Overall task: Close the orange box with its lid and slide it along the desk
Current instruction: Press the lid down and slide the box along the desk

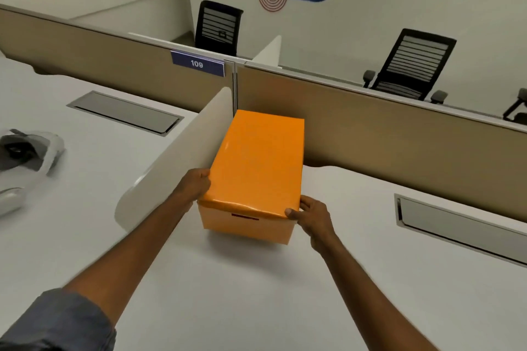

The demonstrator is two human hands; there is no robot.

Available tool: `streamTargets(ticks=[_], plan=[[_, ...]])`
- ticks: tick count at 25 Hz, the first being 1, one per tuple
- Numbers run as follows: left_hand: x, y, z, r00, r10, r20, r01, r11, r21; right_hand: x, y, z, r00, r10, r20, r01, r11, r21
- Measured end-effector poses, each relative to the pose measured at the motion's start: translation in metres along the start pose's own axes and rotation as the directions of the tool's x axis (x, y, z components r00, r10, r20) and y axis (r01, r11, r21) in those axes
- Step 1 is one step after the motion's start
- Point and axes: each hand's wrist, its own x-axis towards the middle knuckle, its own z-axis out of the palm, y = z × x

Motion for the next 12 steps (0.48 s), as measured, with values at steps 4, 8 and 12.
streamTargets(ticks=[4,8,12], plan=[[0.028,-0.023,0.005,0.995,0.064,-0.083,-0.045,0.976,0.211,0.025,0.004,0.026,1.000,-0.008,0.011,0.008,1.000,-0.013],[0.030,-0.043,0.038,0.873,0.484,-0.058,-0.403,0.782,0.476,0.025,0.013,0.059,0.991,-0.130,0.028,0.133,0.980,-0.150],[0.033,-0.056,0.054,0.829,0.559,0.037,-0.467,0.652,0.598,0.025,0.027,0.100,0.941,-0.332,0.062,0.314,0.790,-0.527]])
